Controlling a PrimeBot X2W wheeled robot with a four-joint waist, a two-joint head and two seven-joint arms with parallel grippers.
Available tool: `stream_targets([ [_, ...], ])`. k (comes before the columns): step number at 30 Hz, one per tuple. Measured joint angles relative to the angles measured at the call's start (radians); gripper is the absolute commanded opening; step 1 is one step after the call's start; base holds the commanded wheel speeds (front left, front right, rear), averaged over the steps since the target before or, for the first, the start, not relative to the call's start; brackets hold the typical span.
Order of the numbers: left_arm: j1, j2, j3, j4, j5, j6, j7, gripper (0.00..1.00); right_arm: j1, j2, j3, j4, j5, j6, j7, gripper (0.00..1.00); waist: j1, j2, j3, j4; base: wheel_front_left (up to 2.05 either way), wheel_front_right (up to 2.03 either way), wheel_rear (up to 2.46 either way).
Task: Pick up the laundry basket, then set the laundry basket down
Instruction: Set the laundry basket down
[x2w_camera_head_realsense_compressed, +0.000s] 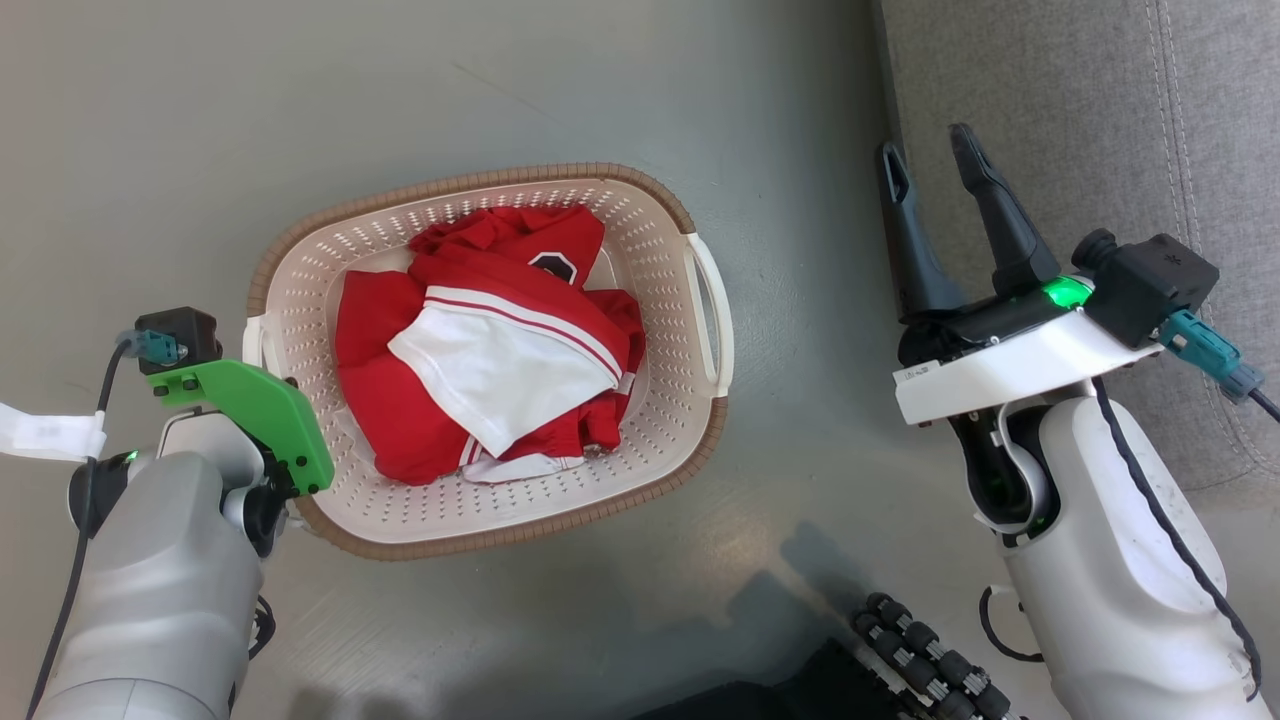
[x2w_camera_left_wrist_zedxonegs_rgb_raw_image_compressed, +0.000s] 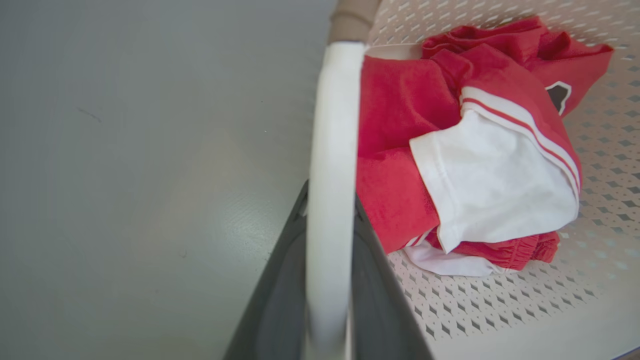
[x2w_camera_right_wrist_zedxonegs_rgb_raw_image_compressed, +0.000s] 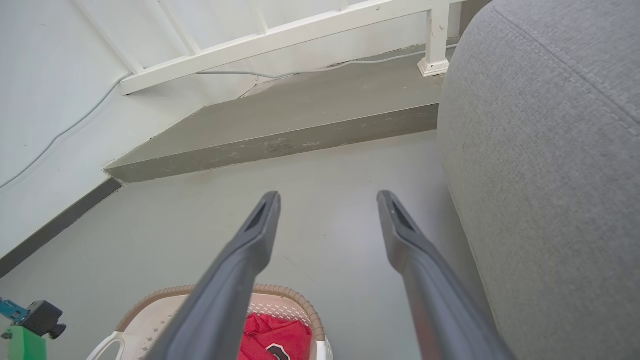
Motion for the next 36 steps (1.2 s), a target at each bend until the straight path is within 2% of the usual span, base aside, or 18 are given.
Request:
stream_targets([
  [4,-0.004,0.002,-0.009,0.003,0.000,0.000,0.000,0.00,-0.006,0.000,0.001,0.000,0.000,0.000,0.000,1.00,0.0000,0.0000,0.003,0.000,0.00,0.00,0.00],
  [7,-0.013,0.003,-0.013,0.004,0.000,0.000,-0.004,0.49,-0.014,0.000,0.001,0.000,0.000,-0.001,0.000,1.00,0.0000,0.0000,0.004,0.000,0.00,0.00,0.00],
  [8,-0.017,0.004,-0.013,0.004,0.000,0.000,-0.007,0.95,-0.014,0.000,0.001,0.000,0.000,-0.001,0.000,1.00,0.0000,0.0000,0.005,0.000,0.00,0.00,0.00],
  [9,-0.020,0.004,-0.013,0.004,0.000,0.000,-0.009,1.00,-0.014,0.000,0.001,0.000,0.000,-0.001,0.000,1.00,0.0000,0.0000,0.005,0.000,0.00,0.00,0.00],
  [24,-0.025,0.003,-0.025,0.016,-0.001,0.000,-0.044,1.00,-0.015,0.000,0.003,0.017,0.000,-0.009,0.000,1.00,0.0000,0.0000,-0.013,0.007,0.00,0.00,0.00],
  [36,0.028,-0.003,-0.043,0.019,-0.011,0.000,-0.132,1.00,-0.015,0.000,0.008,0.058,0.007,-0.008,0.000,1.00,0.0000,0.0000,-0.108,0.013,0.00,0.00,0.00],
])
